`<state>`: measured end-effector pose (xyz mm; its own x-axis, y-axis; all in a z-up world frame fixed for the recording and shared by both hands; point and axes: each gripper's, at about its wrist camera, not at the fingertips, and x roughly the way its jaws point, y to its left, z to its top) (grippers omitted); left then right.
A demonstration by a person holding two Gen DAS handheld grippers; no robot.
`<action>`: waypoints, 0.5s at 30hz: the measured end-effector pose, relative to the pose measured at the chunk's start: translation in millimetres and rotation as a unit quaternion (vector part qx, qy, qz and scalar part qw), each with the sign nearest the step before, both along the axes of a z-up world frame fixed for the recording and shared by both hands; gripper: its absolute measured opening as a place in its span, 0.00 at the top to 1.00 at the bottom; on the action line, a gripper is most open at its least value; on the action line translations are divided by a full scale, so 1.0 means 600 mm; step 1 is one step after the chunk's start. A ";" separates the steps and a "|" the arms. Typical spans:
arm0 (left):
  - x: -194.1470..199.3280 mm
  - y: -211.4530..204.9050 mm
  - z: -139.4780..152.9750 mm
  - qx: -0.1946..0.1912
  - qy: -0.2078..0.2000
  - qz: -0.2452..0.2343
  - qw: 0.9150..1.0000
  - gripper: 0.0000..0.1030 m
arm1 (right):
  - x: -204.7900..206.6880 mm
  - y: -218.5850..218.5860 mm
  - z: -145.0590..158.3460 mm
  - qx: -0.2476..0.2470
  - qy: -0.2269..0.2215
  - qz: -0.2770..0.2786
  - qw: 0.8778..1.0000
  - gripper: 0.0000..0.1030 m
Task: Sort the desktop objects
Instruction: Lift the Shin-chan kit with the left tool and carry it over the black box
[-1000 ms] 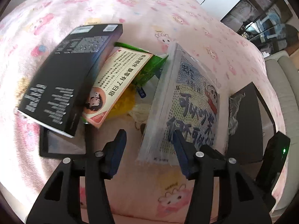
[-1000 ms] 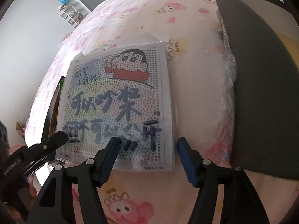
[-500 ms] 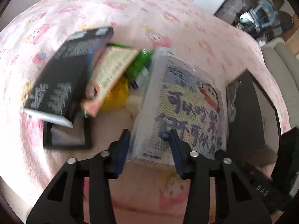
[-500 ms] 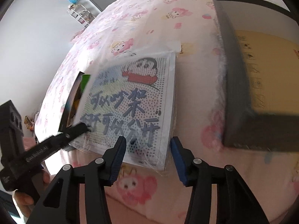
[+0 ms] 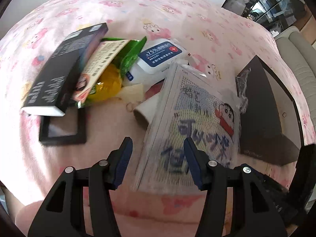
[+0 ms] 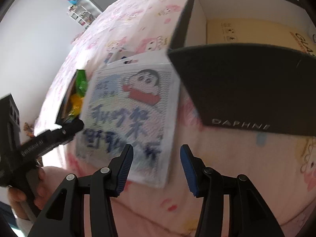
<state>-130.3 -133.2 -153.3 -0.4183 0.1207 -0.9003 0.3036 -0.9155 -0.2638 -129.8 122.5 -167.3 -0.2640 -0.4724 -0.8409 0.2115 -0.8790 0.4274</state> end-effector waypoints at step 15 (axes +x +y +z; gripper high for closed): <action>0.002 0.049 -0.019 -0.037 -0.020 -0.044 0.998 0.41 | -0.015 -0.011 -0.060 -0.083 -0.032 -0.009 0.996 0.45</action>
<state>-128.9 -103.7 -164.7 -0.3733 0.0871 -0.9236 0.2303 -0.9557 -0.1832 -138.9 115.8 -203.1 -0.2218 -0.6012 -0.7677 0.1631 -0.7991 0.5787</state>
